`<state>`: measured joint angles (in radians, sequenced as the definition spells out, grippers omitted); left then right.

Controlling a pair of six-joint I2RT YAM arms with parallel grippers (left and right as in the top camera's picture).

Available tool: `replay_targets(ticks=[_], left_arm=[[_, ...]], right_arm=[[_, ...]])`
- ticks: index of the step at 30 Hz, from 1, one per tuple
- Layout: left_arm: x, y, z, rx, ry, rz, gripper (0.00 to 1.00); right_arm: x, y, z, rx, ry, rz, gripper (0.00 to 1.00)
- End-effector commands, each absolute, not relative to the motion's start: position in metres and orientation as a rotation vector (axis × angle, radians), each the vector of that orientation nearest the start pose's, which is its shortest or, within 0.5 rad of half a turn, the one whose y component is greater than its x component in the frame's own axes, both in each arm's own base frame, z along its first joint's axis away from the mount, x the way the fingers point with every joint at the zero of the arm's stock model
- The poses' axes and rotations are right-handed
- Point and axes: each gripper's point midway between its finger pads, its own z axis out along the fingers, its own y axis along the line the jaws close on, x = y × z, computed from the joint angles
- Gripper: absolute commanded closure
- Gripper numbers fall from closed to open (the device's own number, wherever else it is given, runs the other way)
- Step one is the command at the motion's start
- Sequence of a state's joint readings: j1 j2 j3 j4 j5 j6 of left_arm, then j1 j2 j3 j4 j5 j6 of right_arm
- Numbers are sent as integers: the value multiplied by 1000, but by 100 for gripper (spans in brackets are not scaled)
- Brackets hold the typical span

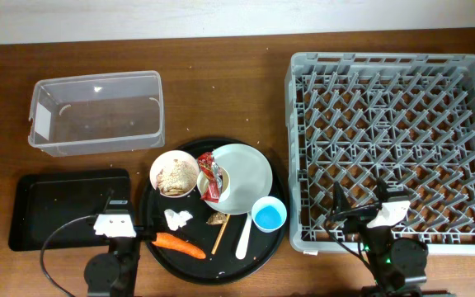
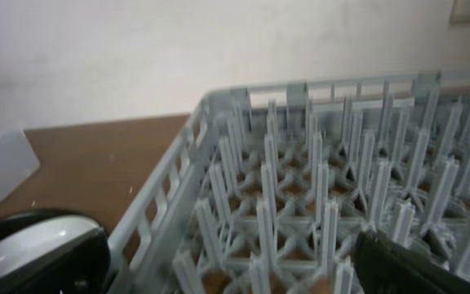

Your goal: Sort waste into correct bins and load items into the dishwasher rack

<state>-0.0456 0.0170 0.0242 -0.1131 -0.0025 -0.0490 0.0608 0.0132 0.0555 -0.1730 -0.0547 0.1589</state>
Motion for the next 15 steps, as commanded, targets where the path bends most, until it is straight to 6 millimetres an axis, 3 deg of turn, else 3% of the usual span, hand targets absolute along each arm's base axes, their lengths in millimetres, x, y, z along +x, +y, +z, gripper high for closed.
replay_targets(ticks=[1, 4, 8, 12, 15], left_arm=[[240, -18, 168, 23, 1724, -105, 1], [240, -18, 190, 21, 1771, -104, 1], [247, -18, 205, 21, 1886, -103, 1], [261, -33, 222, 71, 2045, -184, 1], [262, -37, 223, 74, 2210, -210, 1]], right_arm=[[230, 29, 178, 58, 1730, 264, 2], [221, 28, 196, 64, 1787, 261, 1], [217, 28, 211, 75, 1904, 255, 2], [218, 29, 222, 88, 2070, 250, 2], [219, 29, 227, 105, 2248, 239, 2]])
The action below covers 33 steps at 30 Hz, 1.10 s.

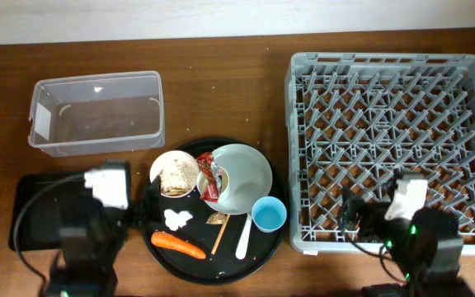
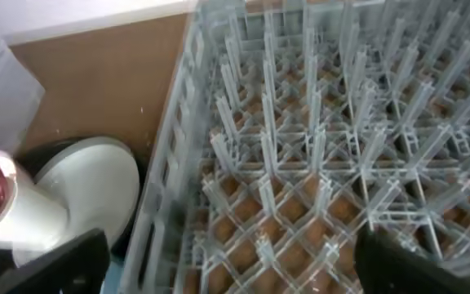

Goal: Sort waste into correct bins and load items into the dishwasher rack
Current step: 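Grasp the red snack wrapper with the left gripper and drop it in the clear bin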

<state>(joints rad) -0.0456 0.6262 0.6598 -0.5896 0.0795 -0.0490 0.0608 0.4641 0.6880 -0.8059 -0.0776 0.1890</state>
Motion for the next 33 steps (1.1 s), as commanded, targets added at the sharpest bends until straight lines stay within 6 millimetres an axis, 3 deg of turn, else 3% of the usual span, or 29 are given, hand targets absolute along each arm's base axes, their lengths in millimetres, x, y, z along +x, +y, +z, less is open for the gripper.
replay_targets(ticks=[1, 8, 13, 15, 18, 25, 28, 33], left_arm=[[258, -36, 221, 69, 2280, -209, 1], [244, -36, 190, 51, 2532, -215, 1], [262, -47, 192, 78, 2498, -292, 0], [269, -49, 194, 14, 2480, -330, 0], [285, -68, 198, 28, 2444, -463, 1], [315, -111, 171, 143, 2578, -511, 1], [326, -140, 140, 233, 2650, -532, 1], [327, -160, 103, 295, 2738, -535, 1]], right_arm=[[220, 29, 229, 110, 2303, 235, 2], [228, 32, 224, 121, 2573, 226, 2], [229, 31, 208, 135, 2670, 206, 2], [229, 29, 206, 140, 2680, 193, 2], [230, 19, 206, 161, 2677, 109, 2], [230, 18, 206, 167, 2676, 105, 2], [230, 18, 206, 166, 2676, 105, 2], [230, 18, 206, 167, 2676, 105, 2]])
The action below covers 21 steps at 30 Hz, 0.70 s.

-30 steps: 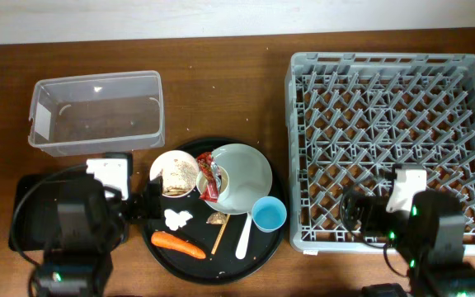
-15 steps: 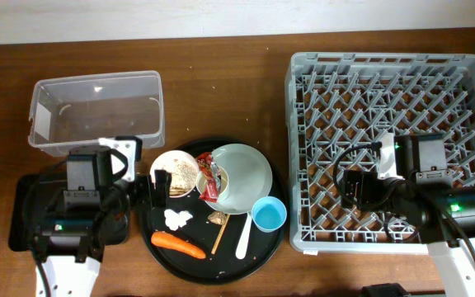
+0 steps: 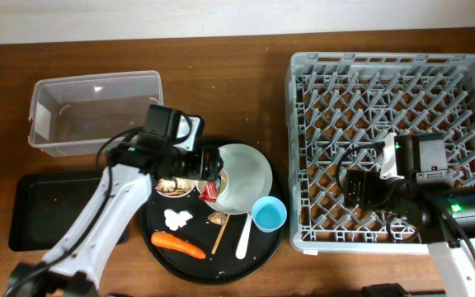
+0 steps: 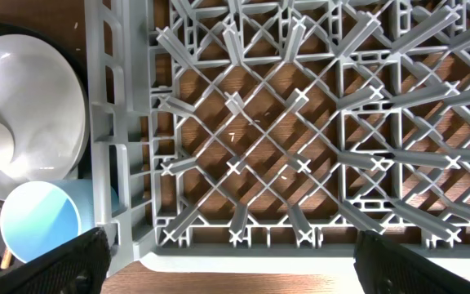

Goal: Sort waste into correct bins and load items into the dishwasher rack
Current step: 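Grasp the red snack wrapper with the left gripper and drop it in the clear bin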

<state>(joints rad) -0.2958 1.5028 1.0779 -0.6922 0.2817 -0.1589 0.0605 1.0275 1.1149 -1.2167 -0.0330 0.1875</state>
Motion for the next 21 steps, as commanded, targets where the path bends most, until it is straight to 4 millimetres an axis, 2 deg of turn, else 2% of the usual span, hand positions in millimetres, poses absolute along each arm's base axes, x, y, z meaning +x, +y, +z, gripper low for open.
replay_targets(ticks=[1, 2, 3, 4, 6, 9, 12, 16, 20, 21], left_arm=[[327, -161, 99, 296, 2748, -535, 1], [328, -161, 98, 296, 2749, -534, 4], [328, -161, 97, 296, 2749, -534, 11], [329, -161, 97, 296, 2745, -535, 28], [333, -163, 101, 298, 2724, -538, 51], [338, -164, 106, 300, 2702, -540, 78], [344, -165, 115, 301, 2680, -538, 99], [355, -152, 128, 270, 2663, -414, 99], [380, -131, 166, 200, 2573, -313, 99], [389, -120, 176, 161, 2544, -269, 99]], right_arm=[[230, 18, 206, 166, 2676, 105, 2], [230, 18, 206, 166, 2676, 105, 2], [230, 18, 206, 167, 2676, 105, 2], [230, 18, 206, 167, 2676, 105, 1], [230, 18, 206, 167, 2677, 105, 2], [230, 18, 206, 166, 2678, 105, 2], [230, 18, 206, 166, 2678, 105, 2], [230, 18, 206, 166, 2678, 105, 2], [230, 16, 206, 168, 2677, 94, 2], [230, 17, 206, 168, 2677, 94, 2]])
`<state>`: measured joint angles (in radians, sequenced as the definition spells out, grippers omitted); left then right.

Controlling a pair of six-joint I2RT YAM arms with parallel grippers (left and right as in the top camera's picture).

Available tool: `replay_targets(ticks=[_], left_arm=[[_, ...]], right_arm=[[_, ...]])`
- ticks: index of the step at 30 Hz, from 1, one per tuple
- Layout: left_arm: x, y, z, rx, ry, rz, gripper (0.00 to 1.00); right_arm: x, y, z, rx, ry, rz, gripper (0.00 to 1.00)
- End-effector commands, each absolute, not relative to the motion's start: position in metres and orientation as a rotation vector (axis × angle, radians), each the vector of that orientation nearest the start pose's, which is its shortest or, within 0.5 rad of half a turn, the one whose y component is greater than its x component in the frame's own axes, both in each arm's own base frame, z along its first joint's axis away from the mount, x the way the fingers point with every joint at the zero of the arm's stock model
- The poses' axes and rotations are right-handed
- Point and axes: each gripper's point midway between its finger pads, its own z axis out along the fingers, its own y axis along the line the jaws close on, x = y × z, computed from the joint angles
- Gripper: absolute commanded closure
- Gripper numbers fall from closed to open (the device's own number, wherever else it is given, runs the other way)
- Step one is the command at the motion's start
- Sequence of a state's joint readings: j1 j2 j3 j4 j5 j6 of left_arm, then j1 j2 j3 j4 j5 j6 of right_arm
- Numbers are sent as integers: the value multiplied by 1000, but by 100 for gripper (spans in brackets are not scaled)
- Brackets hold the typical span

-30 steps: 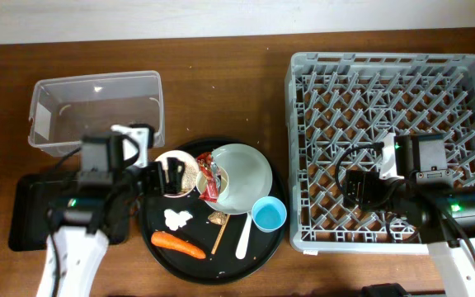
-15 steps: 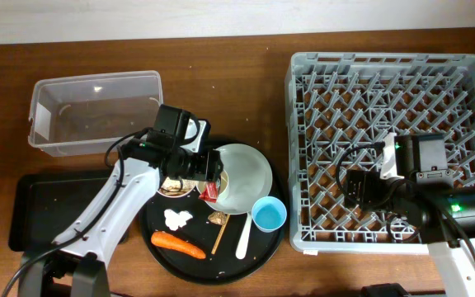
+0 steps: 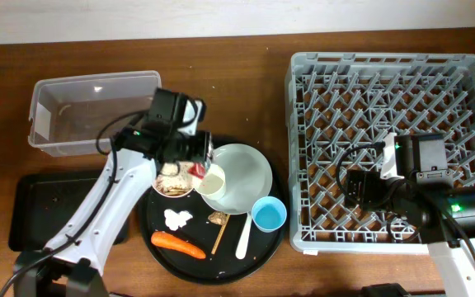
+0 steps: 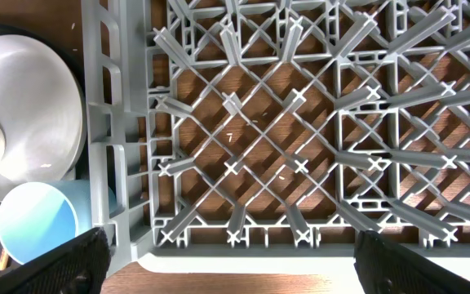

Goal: Sort waste into correct bins and load items into the dishwasher rack
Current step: 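Grasp the red snack wrapper with the left gripper and drop it in the clear bin, then grasp the white tissue with the left gripper and drop it in the clear bin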

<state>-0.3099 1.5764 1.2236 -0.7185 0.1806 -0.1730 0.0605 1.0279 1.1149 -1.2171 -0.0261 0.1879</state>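
Note:
On the round black tray [image 3: 150, 241] lie a white plate [image 3: 250, 173], a cream cup [image 3: 212, 182], a smeared bowl [image 3: 170, 183], a blue cup [image 3: 268, 214], a carrot [image 3: 178, 244], a white spoon [image 3: 244, 236], a wooden stick [image 3: 219, 236] and a tissue [image 3: 176, 219]. My left gripper [image 3: 197, 162] is just left of the cream cup, shut on the red wrapper [image 3: 198, 170]. My right gripper [image 4: 233, 269] hangs wide open over the near-left corner of the grey dishwasher rack [image 4: 300, 122], holding nothing. The blue cup [image 4: 35, 233] shows beside the rack wall.
A clear plastic bin [image 3: 96, 111] stands at the back left. A flat black bin [image 3: 48, 210] lies at the front left, partly under my left arm. The rack [image 3: 394, 140] fills the right side; its peg rows hold nothing.
My left gripper has shifted slightly left and back. The red wrapper has left the cream cup, whose mouth now shows bare. The right gripper has barely moved.
Both arms were low at the table's front edge, the wrapper standing in the cream cup. They then stood higher. Later my left gripper was over the cup and my right looked straight down on the rack corner. Now the wrapper is out of the cup.

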Motion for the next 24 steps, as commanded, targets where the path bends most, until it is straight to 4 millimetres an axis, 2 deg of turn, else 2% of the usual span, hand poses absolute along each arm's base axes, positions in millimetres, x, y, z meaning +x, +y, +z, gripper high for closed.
replay_targets(ticks=[1, 6, 10, 11, 12, 14, 16, 18, 22, 24], left_arm=[[398, -105, 184, 114, 2517, -218, 99], [433, -14, 198, -156, 2403, 5, 99], [454, 44, 187, -312, 2354, 65, 99], [459, 54, 180, -337, 2351, 72, 93], [462, 60, 174, -351, 2356, 77, 82], [467, 62, 160, -357, 2375, 51, 36], [471, 60, 149, -352, 2395, 0, 3], [471, 62, 149, -356, 2394, -3, 1], [467, 62, 167, -353, 2373, -5, 1], [458, 59, 176, -350, 2386, -14, 1]], right_arm=[[230, 17, 206, 168, 2677, 94, 2], [230, 17, 206, 168, 2677, 94, 2], [230, 17, 206, 168, 2677, 95, 2], [230, 17, 206, 168, 2677, 95, 2], [230, 17, 206, 168, 2677, 95, 2], [230, 17, 205, 168, 2677, 95, 2], [230, 17, 206, 168, 2677, 95, 2], [230, 17, 205, 168, 2677, 94, 2], [230, 17, 205, 168, 2677, 94, 2], [230, 17, 205, 168, 2677, 94, 2]])
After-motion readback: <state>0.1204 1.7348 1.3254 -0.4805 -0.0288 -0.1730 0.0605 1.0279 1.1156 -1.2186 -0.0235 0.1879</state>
